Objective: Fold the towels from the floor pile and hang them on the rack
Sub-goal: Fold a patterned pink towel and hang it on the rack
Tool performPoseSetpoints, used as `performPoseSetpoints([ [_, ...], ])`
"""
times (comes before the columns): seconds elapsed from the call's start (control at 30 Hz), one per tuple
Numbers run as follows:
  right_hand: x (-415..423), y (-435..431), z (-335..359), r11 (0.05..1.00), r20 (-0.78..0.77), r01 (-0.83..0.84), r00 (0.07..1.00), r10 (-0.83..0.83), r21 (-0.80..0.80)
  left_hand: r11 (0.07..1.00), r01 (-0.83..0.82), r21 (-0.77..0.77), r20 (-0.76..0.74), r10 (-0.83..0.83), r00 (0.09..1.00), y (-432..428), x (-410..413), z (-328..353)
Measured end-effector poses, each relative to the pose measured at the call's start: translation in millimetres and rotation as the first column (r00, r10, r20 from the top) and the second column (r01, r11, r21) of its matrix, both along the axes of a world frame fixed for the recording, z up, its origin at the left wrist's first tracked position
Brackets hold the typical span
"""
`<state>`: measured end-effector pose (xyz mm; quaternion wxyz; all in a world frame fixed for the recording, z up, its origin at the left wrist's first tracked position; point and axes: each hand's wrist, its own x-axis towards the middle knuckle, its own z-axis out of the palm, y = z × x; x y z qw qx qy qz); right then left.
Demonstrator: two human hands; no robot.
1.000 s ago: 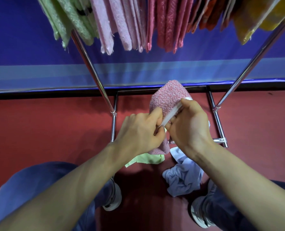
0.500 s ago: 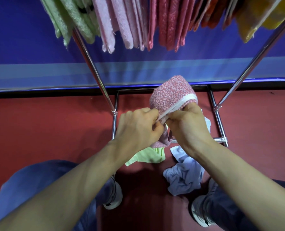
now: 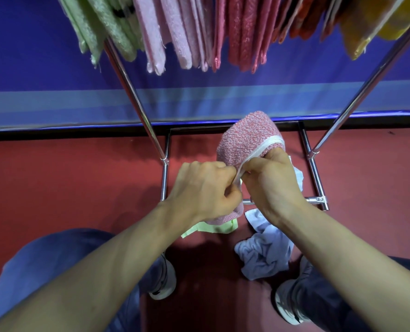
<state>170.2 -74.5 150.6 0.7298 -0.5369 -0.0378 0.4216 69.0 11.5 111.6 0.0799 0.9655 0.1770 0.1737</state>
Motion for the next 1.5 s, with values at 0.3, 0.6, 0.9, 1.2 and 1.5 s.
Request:
performPoseSetpoints([
  [0.3,2.5,-2.9,2.3,0.994,0.105,-0.1,0.989,0.105,-0.052,0.996,-0.058,-0.067,0.061,0.062,0.996,5.7,0.9,-0.6],
  [0.6,2.4,-2.7,-4.0,0.997,0.132,-0.083,0.988,0.082,0.005,0.991,-0.119,-0.059,0.052,0.122,0.991,11.7,1.4,3.8],
  [0.9,18.0,1.9,1.2,0.998,-0.09,0.044,0.995,-0.041,0.035,0.807,-0.168,-0.566,0.023,0.219,0.975,10.4,4.9,-10.0],
  [1.2,28.3,-0.8,21.5,0.985,-0.36,0.078,0.933,-0.017,0.156,0.805,-0.263,-0.531,-0.394,0.04,0.918,19.2,-0.7,-26.3],
  [1.5,32.5,-1.2,32.6,0.983,-0.433,0.091,0.901,-0.012,0.162,0.899,-0.037,-0.437,-0.166,-0.04,0.985,7.1,-7.5,-30.5],
])
